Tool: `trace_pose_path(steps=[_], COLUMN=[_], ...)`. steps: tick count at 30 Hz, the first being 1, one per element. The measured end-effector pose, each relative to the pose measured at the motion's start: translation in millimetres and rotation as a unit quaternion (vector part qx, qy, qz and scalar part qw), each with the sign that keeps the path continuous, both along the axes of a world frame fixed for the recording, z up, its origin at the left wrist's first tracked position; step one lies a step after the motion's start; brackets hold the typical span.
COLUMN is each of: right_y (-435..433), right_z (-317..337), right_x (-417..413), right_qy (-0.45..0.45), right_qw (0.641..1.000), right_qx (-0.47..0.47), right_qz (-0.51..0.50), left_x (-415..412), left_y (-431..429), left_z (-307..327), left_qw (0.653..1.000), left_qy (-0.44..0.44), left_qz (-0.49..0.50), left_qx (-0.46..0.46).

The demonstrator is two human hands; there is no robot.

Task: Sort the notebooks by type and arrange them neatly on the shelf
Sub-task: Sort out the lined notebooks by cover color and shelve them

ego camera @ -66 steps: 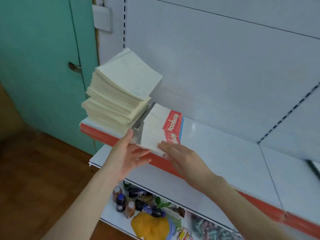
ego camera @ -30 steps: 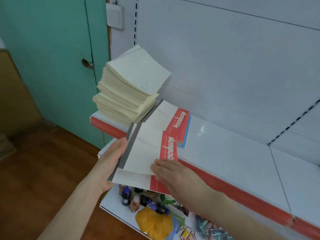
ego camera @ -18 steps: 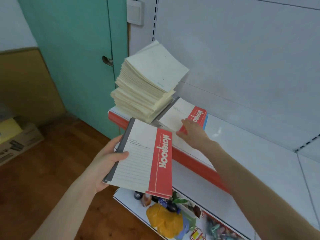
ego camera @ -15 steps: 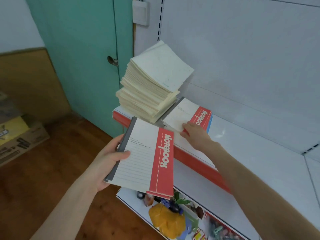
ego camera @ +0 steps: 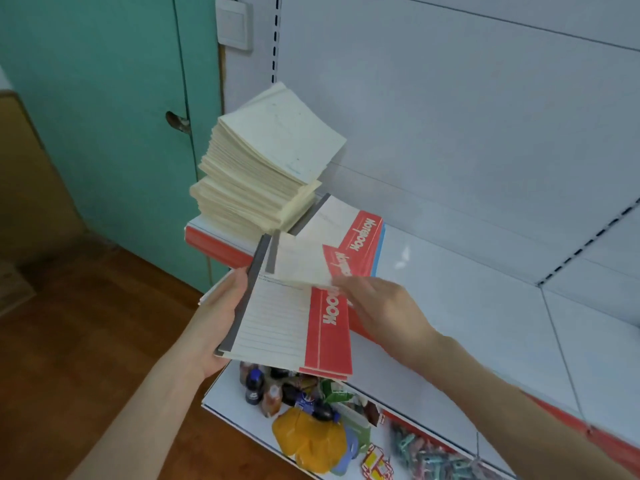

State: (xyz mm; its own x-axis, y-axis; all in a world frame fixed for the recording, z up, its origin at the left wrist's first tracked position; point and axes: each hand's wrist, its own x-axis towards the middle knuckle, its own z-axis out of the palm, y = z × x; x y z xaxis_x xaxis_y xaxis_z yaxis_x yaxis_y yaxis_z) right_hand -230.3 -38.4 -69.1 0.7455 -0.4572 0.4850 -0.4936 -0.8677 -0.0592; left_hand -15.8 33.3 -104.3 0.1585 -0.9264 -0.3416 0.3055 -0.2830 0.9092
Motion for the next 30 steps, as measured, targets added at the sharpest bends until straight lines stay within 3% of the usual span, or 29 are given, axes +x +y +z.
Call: trace_pose_path(steps=[4,7,9,12,16,21,25,30], right_y=[27,16,0,-41,-91,-102,-101,-76], right_z=[-27,-21,-15,-14,-24,-38,-21,11], right_x=[1,6,13,29,47,46,42,34], right_qy=[0.099,0.085,0.037,-0.011,0.134,0.174,0.116,-0.027], right_qw=[0.990,0.980,0.976,0.976,0.931,0.932,0.921,0.926], right_qx=[0.048,0.151,0.205,0.209,0.257,0.231,0.289,0.261], right_qz=[0.086,0.098,0.061,-0.058,-0.222,-0.219,-0.233,-0.271], left_x=[-1,9,13,21,32,42,42,39], left_y=[-2,0,4,10,19,28,31,31], left_z=[1,-3,-2,-1,-1,-3,-6,-6], left_qw=[1.000,1.000,0.999,0.999,0.998,0.998,0.998,0.999], left_qy=[0.024,0.002,-0.008,-0.009,-0.019,-0.031,-0.022,-0.012], left_qz=[-0.005,0.028,0.037,0.051,0.067,0.062,0.060,0.040], left_qx=[-0.017,0.000,0.002,0.000,0.001,-0.001,-0.009,-0.021])
